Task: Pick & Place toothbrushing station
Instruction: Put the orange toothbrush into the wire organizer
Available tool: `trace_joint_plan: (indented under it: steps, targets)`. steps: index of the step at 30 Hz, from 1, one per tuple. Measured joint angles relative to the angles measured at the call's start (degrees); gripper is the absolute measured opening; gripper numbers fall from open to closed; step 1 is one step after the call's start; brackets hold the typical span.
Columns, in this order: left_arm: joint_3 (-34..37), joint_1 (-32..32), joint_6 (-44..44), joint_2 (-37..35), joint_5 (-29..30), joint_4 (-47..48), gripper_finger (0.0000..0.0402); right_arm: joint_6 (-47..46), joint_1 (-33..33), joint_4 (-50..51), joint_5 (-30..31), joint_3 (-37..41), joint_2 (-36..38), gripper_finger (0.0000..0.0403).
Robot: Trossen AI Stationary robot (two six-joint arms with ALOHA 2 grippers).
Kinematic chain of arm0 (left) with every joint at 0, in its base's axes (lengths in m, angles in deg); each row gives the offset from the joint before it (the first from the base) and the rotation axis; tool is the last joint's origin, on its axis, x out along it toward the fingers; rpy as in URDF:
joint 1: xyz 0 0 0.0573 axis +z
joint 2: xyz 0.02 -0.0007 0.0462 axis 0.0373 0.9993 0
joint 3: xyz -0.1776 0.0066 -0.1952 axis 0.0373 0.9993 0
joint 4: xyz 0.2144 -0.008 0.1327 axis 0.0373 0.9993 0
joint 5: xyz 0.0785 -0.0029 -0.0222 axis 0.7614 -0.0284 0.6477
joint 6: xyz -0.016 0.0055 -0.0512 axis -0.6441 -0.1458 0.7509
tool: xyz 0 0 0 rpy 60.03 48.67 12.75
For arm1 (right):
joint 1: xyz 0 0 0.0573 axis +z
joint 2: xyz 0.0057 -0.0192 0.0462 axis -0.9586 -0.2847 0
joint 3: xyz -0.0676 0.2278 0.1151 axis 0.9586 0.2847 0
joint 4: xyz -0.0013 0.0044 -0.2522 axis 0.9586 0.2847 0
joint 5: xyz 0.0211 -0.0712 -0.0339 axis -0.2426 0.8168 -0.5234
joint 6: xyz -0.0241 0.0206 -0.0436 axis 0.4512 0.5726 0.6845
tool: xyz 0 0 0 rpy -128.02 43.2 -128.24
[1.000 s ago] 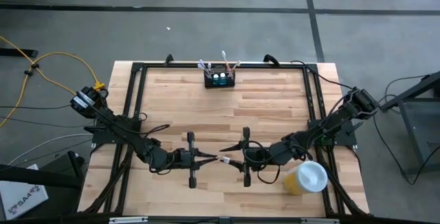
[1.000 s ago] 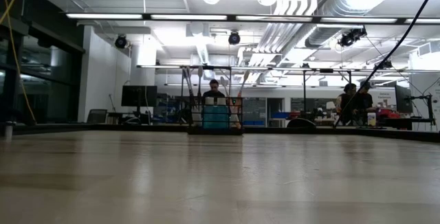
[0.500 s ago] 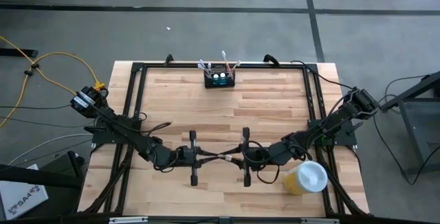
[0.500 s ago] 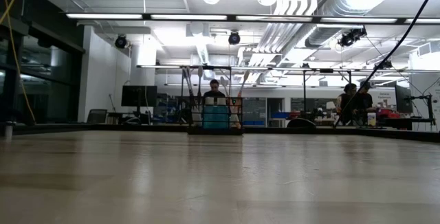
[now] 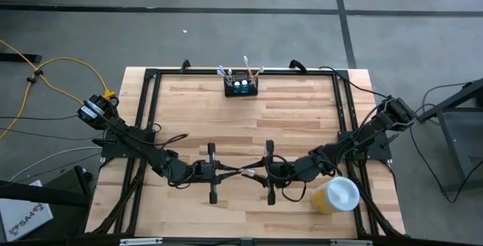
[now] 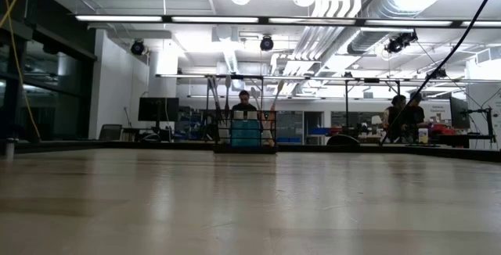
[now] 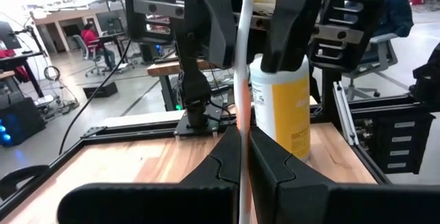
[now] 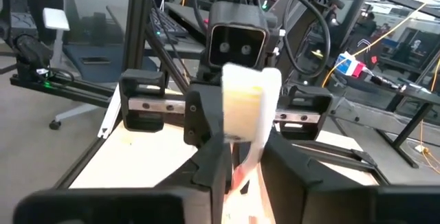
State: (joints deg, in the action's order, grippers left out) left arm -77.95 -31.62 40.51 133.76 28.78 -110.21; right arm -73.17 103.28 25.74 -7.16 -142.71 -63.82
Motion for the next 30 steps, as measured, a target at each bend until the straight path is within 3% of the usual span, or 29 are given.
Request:
trace_joint_plan:
  steps: [9, 19, 30]
  targets:
    - [0.00, 0.00, 0.02, 0.00, 0.15, -0.24, 0.0001, -0.15, 0.00, 0.29, 0.29, 0.00, 0.00, 0.0080]
    - [0.00, -0.02, -0.08, 0.00, 0.07, -0.08, 0.0001, -0.08, 0.00, 0.73, 0.28, 0.00, 0.00, 0.0016]
    - [0.00, -0.02, 0.09, 0.00, -0.05, -0.02, 0.0002, -0.43, 0.00, 1.47, 0.22, 0.00, 0.00, 0.0007]
